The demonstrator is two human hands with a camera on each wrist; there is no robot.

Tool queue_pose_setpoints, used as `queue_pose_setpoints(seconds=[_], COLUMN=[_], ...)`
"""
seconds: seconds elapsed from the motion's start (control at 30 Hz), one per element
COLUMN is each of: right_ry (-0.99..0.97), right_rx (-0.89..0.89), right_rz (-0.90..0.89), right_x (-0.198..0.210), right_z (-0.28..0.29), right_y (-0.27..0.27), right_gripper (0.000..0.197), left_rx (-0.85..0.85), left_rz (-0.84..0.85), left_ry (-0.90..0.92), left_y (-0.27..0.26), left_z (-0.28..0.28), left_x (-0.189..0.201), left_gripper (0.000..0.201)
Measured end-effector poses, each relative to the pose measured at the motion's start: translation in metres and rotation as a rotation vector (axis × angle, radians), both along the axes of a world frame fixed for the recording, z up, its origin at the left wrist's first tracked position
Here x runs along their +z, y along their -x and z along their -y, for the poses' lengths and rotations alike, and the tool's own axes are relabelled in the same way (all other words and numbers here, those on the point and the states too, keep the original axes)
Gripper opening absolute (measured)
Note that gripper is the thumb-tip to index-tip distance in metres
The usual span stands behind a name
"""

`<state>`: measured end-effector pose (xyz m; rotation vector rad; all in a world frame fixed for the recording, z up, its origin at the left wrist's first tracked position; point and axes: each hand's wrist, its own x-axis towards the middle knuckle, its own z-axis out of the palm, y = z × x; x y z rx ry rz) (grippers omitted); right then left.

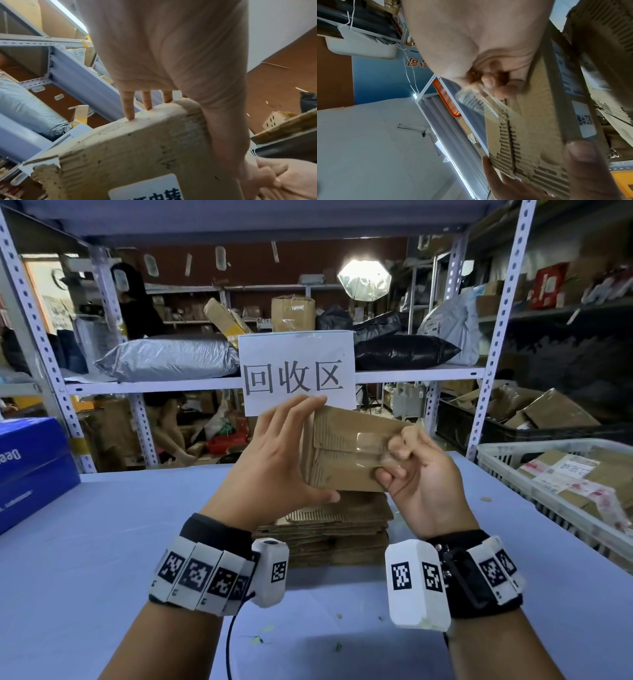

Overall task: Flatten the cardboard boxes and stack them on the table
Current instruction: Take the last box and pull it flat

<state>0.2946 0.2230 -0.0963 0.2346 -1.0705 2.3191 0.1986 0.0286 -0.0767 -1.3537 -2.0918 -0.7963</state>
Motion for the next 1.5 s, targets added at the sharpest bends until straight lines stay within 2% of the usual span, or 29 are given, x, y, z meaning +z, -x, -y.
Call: queue_pose_setpoints(seconds=[0.1,0.17,0.33,0.4,0.47,0.5,0.63,0.73,0.93,1.03,1.17,1.3,1.4,1.5], right_ry=[0.05,-0.052,-0.893,-1.07,-1.146,-1.168,-1.173,-0.994,-0.607,-0.494,-0.526,-0.701,-0.882,-0.906], right_rx=[-0.047,-0.118,-0.655,-0.739,-0.792,-0.805,-0.815,-0.803,-0.588,-0.481,-0.472,-0.523,-0.629,-0.804], right_rz=[-0.035,-0.036,0.215,0.261,0.283,0.287,0.289,0.248,0.145,0.096,0.122,0.168,0.22,0.272], right_x=[0.0,0.0,-0.004,-0.005,-0.008,-0.01,-0.011,-0.01,-0.008,-0.007,-0.007,-0.007,-0.011,-0.014], right_z=[-0.001,0.0,0.003,0.005,0.006,0.006,0.006,0.005,0.004,0.005,0.002,0.004,0.004,0.001], right_y=[0.0,-0.001,0.003,0.005,0.008,0.009,0.013,0.013,0.01,0.011,0.011,0.009,0.012,0.014], right_gripper=[0.03,0.029,0.042,0.033,0.023,0.024,0.028,0.027,0.015,0.02,0.027,0.027,0.028,0.028], left_rx=[0.004,0.001,0.01,0.009,0.012,0.013,0.011,0.02,0.009,0.003,-0.015,-0.02,-0.03,-0.033], left_rz=[0.053,0.076,0.119,0.123,0.127,0.128,0.129,0.147,0.173,0.179,0.173,0.163,0.146,0.197], left_ry=[-0.049,-0.08,-0.146,-0.148,-0.145,-0.145,-0.144,-0.154,-0.163,-0.154,-0.149,-0.152,-0.152,-0.15], left_y=[0.002,0.004,0.009,0.01,0.011,0.011,0.013,0.014,0.013,0.011,0.01,0.011,0.013,0.018], left_z=[0.0,0.0,0.0,0.001,0.001,0.002,0.004,0.007,0.012,0.012,0.011,0.009,0.01,0.017], left_x=[-0.003,-0.005,-0.011,-0.013,-0.014,-0.015,-0.017,-0.017,-0.016,-0.017,-0.018,-0.021,-0.022,-0.022], left_gripper=[0.123,0.122,0.123,0.123,0.122,0.122,0.122,0.121,0.119,0.12,0.119,0.121,0.122,0.124])
